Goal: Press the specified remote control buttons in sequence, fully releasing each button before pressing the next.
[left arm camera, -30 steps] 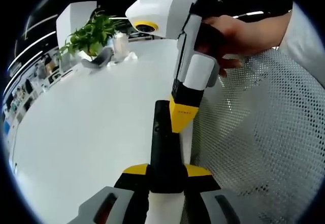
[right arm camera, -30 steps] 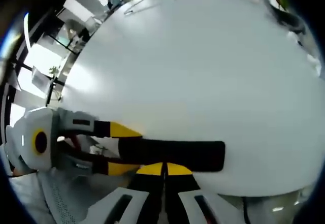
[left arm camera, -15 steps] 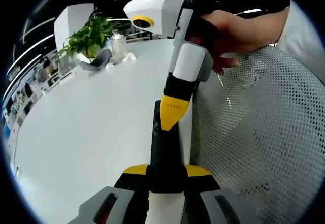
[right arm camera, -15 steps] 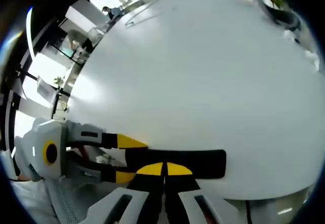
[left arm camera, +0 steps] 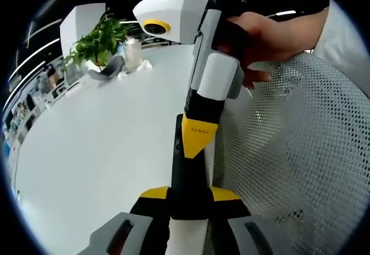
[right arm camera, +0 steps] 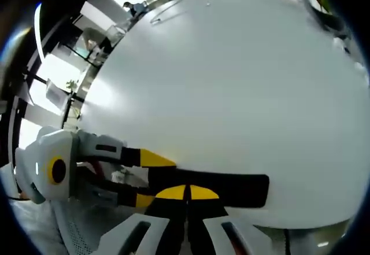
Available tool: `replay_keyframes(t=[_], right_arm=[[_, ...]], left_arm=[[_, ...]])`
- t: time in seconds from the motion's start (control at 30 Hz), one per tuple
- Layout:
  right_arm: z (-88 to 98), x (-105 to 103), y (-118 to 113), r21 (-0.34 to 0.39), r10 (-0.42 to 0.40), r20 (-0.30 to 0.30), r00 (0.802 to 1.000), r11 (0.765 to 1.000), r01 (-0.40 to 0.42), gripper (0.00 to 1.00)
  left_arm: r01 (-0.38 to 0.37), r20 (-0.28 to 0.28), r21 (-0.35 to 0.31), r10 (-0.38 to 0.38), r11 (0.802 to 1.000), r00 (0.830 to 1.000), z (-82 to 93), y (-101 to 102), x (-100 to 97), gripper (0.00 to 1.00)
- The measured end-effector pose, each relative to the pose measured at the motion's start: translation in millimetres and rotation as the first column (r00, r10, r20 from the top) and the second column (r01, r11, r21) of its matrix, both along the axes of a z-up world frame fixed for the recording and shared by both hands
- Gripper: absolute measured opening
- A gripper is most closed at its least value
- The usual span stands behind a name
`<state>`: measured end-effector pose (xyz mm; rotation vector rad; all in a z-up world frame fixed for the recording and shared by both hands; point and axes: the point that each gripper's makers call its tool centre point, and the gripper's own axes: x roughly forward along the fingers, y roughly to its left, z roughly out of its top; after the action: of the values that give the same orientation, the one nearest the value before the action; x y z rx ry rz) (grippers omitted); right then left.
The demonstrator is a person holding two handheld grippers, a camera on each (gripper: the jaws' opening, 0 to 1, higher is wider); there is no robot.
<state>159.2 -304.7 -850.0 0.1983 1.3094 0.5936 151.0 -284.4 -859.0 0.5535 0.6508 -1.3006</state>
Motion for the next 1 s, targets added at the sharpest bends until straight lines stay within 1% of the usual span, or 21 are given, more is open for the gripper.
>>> replay_keyframes(t=[0.03, 0.07, 0.1, 0.17, 0.33, 0.43, 0.5, 0.6, 1.0], right_arm=[[-2.2, 0.2, -2.8, -0.024, 0.009, 0.005, 1.0, 1.0, -0.009, 0.0], [-0.7, -0.2, 1.5, -0.015, 0.029, 0.015, 0.999, 0.999, -0.029, 0.0], [-1.5, 0.3, -1.3, -0.038, 0.038, 0.022, 0.999, 0.999, -0.037, 0.0], [-1.0, -0.3, -0.7, -0.036, 0.038, 0.026, 0.999, 0.999, -0.037, 0.0], [-1.5, 0.9, -2.2, -0.004, 0.009, 0.008, 1.0, 1.0, -0.009, 0.0], [-1.1, 0.5, -1.0, 0.0, 0.004, 0.006, 1.0, 1.0, -0.004, 0.0], [-1.0, 2.1, 0.6, -0.011, 0.014, 0.03, 0.999, 1.0, -0.014, 0.0], [-1.2, 2.9, 1.5, -0.025, 0.03, 0.05, 0.998, 0.999, -0.029, 0.0], [-2.5, 5.0, 0.6, -0.031, 0.033, 0.064, 0.997, 0.999, -0.031, 0.0]], left_arm=[[-0.001, -0.001, 0.0, 0.001, 1.0, 1.0, 0.0, 0.0, 0.0, 0.24], [-0.004, -0.008, -0.001, 0.004, 1.0, 1.0, 0.0, 0.1, -0.4, 0.24], [-0.007, -0.011, -0.003, 0.007, 1.0, 1.0, 0.1, 0.0, -0.1, 0.24], [-0.005, -0.009, -0.003, 0.005, 1.0, 1.0, 0.3, 0.3, -0.2, 0.24], [-0.004, -0.009, -0.004, 0.004, 1.0, 1.0, 0.3, 0.7, -0.6, 0.24], [-0.004, -0.009, -0.004, 0.004, 1.0, 1.0, 0.2, 0.9, -0.7, 0.24], [-0.007, -0.008, -0.005, 0.007, 1.0, 1.0, 0.3, 1.0, -0.3, 0.24], [-0.009, -0.01, -0.005, 0.009, 1.0, 1.0, 0.0, 1.1, 0.0, 0.24], [-0.009, -0.009, -0.002, 0.009, 1.0, 1.0, -1.1, 0.4, 0.3, 0.24]])
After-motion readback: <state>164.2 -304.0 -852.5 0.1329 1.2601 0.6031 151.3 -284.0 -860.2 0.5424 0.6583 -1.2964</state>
